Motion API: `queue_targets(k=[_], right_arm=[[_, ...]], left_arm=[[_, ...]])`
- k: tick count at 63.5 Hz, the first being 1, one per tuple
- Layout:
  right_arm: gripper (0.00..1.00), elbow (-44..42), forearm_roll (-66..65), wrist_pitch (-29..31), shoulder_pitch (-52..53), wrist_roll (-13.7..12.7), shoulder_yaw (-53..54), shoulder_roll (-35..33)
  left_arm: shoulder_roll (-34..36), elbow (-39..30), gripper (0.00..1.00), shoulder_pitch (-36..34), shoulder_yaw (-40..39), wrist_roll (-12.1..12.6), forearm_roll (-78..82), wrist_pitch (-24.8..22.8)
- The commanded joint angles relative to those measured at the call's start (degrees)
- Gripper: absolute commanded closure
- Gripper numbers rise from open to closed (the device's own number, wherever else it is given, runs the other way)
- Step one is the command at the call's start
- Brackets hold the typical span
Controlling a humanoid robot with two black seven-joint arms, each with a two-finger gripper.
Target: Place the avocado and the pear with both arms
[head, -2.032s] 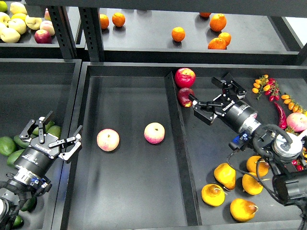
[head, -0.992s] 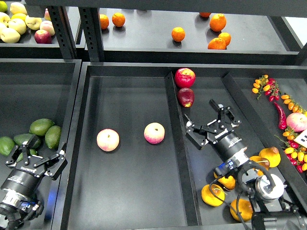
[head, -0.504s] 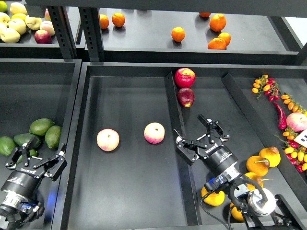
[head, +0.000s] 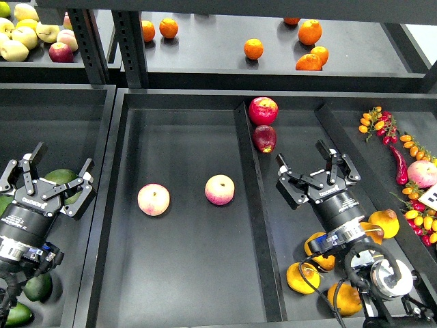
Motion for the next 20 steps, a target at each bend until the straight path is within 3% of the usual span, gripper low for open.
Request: queue_targets(k=[1,20], right_arm=[[0.00,-0.2,0.0,0.4,0.0,0.1,-1.1,0.0],[0.00,-0.3,0.0,2.1,-0.2,0.5,-3.6,0.0]], left_arm=[[0.0,0.1,0.01,-0.1,2.8,0.0,0.4,0.0],[0.0,0.2,0.01,-0.1,7.0,-0.1,2.8,0.0]])
